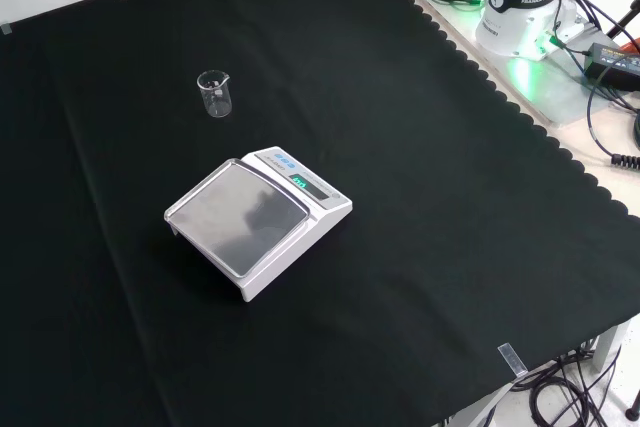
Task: Pick up the beaker.
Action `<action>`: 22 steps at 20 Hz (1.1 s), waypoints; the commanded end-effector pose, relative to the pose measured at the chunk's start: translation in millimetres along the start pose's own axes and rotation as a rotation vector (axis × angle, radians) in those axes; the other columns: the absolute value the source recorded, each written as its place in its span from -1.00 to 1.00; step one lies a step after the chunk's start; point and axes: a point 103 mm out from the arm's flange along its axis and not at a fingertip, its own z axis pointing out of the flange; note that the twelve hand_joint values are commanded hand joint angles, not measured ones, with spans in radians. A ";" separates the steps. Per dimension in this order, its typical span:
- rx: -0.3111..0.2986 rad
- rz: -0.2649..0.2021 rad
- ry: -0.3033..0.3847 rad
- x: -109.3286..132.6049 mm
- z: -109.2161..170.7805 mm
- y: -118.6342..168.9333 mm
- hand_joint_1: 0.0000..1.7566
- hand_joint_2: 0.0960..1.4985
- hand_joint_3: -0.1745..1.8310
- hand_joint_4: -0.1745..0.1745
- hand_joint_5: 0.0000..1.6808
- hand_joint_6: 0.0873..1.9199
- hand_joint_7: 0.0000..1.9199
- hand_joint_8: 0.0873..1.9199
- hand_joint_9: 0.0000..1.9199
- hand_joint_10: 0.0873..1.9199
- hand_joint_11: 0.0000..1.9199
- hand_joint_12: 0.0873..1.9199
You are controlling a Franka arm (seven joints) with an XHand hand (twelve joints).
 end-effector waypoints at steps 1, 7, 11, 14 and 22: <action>0.040 0.025 0.005 -23.3 30.3 37.8 -0.52 0.37 -0.81 -0.78 -0.95 -1.00 -0.98 -1.00 -1.00 -0.80 -1.00 0.51; 0.098 0.057 -0.048 -43.8 69.9 48.2 -0.52 0.35 -0.81 -0.77 -0.94 -1.00 -0.97 -1.00 -1.00 -0.79 -1.00 0.50; 0.124 0.073 0.009 -56.9 98.5 51.9 -0.54 0.34 -0.82 -0.77 -0.94 -1.00 -0.97 -1.00 -1.00 -0.77 -1.00 0.50; 0.135 0.083 0.032 -65.2 117.2 54.8 -0.55 0.34 -0.82 -0.77 -0.94 -1.00 -0.97 -1.00 -1.00 -0.76 -1.00 0.50; 0.191 0.094 0.066 -75.9 153.9 61.8 -0.55 0.33 -0.82 -0.77 -0.94 -1.00 -0.97 -1.00 -1.00 -0.75 -1.00 0.51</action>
